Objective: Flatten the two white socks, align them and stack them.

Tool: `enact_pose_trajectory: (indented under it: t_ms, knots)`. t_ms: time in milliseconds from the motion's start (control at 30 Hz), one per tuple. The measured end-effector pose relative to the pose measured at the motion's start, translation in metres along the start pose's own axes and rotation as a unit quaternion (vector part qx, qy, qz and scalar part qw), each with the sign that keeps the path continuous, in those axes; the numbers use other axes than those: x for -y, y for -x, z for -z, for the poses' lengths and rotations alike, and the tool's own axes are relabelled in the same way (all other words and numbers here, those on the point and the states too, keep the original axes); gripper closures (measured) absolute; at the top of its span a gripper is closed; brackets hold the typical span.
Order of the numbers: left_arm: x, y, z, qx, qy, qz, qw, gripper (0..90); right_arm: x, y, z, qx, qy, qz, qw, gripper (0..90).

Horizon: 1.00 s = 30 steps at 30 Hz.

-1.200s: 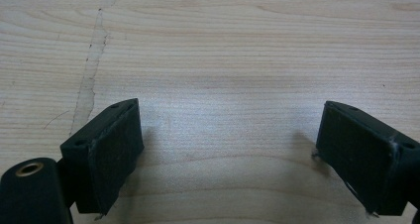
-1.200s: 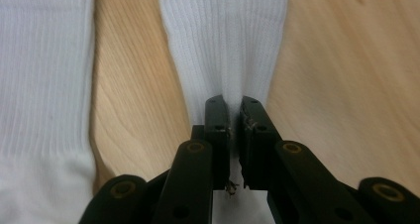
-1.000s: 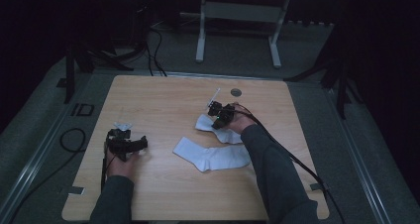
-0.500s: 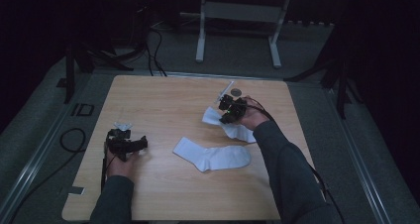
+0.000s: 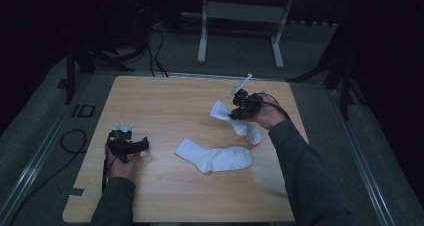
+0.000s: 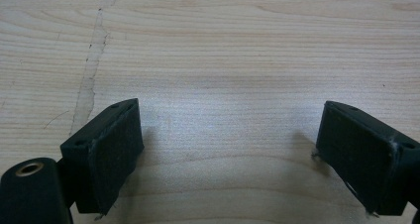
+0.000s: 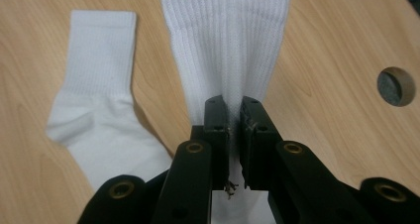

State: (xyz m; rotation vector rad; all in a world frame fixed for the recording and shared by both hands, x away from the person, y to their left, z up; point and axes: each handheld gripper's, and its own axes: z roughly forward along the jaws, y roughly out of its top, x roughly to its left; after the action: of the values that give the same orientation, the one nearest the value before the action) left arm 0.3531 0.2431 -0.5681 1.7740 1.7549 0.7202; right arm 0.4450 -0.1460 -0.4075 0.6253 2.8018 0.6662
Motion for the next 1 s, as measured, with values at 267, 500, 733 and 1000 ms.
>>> enact_pose_trajectory:
  t_ms: [267,500,733,1000]
  knots:
    - [0.0,0.0,0.0,0.0,0.0,0.0,1.0,10.8,0.004,-0.012,0.023,-0.006,0.027,0.012,0.9995,82.8]
    - [0.0,0.0,0.0,0.0,-0.001,0.0,1.0,10.7,0.008,-0.028,0.04,-0.008,0.059,0.026,0.9979,82.8]
    - [0.0,0.0,0.0,0.0,-0.001,0.0,1.0,10.8,0.011,-0.04,0.049,-0.019,0.072,0.034,0.9966,82.8]
    - [0.0,0.0,0.0,0.0,-0.001,0.001,1.0,10.8,0.012,-0.052,0.052,-0.032,0.078,0.046,0.9954,82.7]
